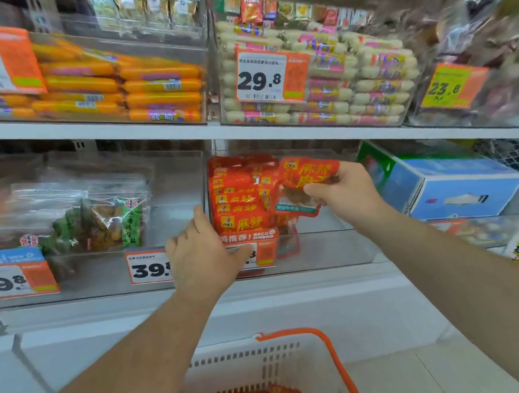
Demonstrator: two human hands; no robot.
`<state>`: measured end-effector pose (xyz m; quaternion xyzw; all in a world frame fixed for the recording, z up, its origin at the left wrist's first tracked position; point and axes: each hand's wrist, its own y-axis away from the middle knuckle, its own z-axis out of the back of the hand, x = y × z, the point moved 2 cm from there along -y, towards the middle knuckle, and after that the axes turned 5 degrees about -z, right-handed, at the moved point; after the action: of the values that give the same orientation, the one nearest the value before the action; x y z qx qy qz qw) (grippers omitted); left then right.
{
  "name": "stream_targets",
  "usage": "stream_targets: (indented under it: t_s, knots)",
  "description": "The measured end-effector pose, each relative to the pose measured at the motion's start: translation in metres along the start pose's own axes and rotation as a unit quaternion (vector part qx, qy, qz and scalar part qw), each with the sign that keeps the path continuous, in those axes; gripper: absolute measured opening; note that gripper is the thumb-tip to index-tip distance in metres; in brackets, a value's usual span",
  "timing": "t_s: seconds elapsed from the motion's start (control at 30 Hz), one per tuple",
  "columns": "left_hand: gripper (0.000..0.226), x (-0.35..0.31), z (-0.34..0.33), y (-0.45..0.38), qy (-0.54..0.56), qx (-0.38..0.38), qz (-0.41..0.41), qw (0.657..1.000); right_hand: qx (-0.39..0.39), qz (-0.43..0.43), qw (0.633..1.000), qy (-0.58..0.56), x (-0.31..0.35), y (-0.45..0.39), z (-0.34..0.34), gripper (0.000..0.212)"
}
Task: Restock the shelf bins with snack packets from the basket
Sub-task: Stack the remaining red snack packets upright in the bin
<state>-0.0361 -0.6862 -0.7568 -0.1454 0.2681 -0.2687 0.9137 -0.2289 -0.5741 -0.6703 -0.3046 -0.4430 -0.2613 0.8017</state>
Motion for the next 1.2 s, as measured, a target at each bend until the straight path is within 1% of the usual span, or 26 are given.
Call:
stream_targets:
  t_s: [0.07, 0.17, 0.27, 0.33, 0.43, 0.5, 0.63, 0.77, 0.93, 0.97, 1.0, 1.03, 1.1, 1.17, 1.2]
  knots:
    - [0.103, 0.004, -0.003, -0.002, 0.004, -0.009, -0.005, 1.000, 0.027, -0.044, 0.998, 0.040, -0.009, -0.011, -0.005, 0.014]
    - [0.096, 0.009, -0.005, -0.003, 0.000, -0.013, -0.025, 1.000, 0.101, -0.121, 0.985, 0.072, -0.022, -0.021, -0.017, 0.004]
    - [0.090, 0.011, -0.006, -0.002, -0.006, -0.026, -0.041, 0.999, 0.142, -0.151, 0.971, 0.120, -0.029, -0.025, -0.027, 0.007]
    - [0.091, 0.011, -0.006, -0.002, -0.013, -0.027, -0.041, 0.999, 0.150, -0.164, 0.965, 0.138, -0.032, -0.026, -0.033, 0.011]
    - [0.094, 0.012, -0.007, -0.003, -0.013, -0.027, -0.039, 0.999, 0.162, -0.187, 0.956, 0.158, -0.038, -0.029, -0.041, 0.023]
    - [0.093, 0.013, -0.008, -0.003, -0.011, -0.030, -0.039, 0.999, 0.165, -0.188, 0.951, 0.182, -0.041, -0.032, -0.044, 0.027]
    - [0.096, 0.013, -0.008, -0.002, -0.017, -0.026, -0.036, 0.999, 0.156, -0.176, 0.943, 0.237, -0.037, -0.030, -0.044, 0.013]
    - [0.096, 0.011, -0.005, -0.001, -0.015, -0.011, -0.034, 0.999, 0.169, -0.184, 0.935, 0.250, -0.037, -0.031, -0.044, 0.017]
    - [0.096, 0.012, -0.004, -0.002, -0.006, 0.009, -0.026, 1.000, 0.166, -0.209, 0.940, 0.212, -0.034, -0.027, -0.044, 0.020]
    - [0.096, 0.012, -0.004, -0.002, -0.005, 0.015, -0.026, 1.000, 0.151, -0.203, 0.941, 0.223, -0.036, -0.026, -0.042, 0.023]
    - [0.094, 0.012, -0.003, -0.003, -0.001, 0.024, -0.025, 0.999, 0.117, -0.183, 0.944, 0.249, -0.036, -0.025, -0.039, 0.025]
    - [0.091, 0.011, -0.002, -0.003, 0.008, 0.036, -0.025, 0.999, 0.065, -0.147, 0.947, 0.278, -0.035, -0.023, -0.036, 0.025]
    - [0.083, 0.009, 0.004, -0.005, 0.042, 0.072, -0.022, 0.996, -0.042, -0.024, 0.956, 0.290, -0.027, -0.007, -0.034, 0.025]
    - [0.085, 0.007, 0.013, -0.005, 0.066, 0.097, -0.016, 0.993, -0.090, 0.102, 0.958, 0.252, -0.016, 0.016, -0.040, 0.018]
    - [0.092, 0.005, 0.019, -0.002, 0.062, 0.088, -0.025, 0.994, -0.098, 0.158, 0.956, 0.226, -0.012, 0.029, -0.045, 0.017]
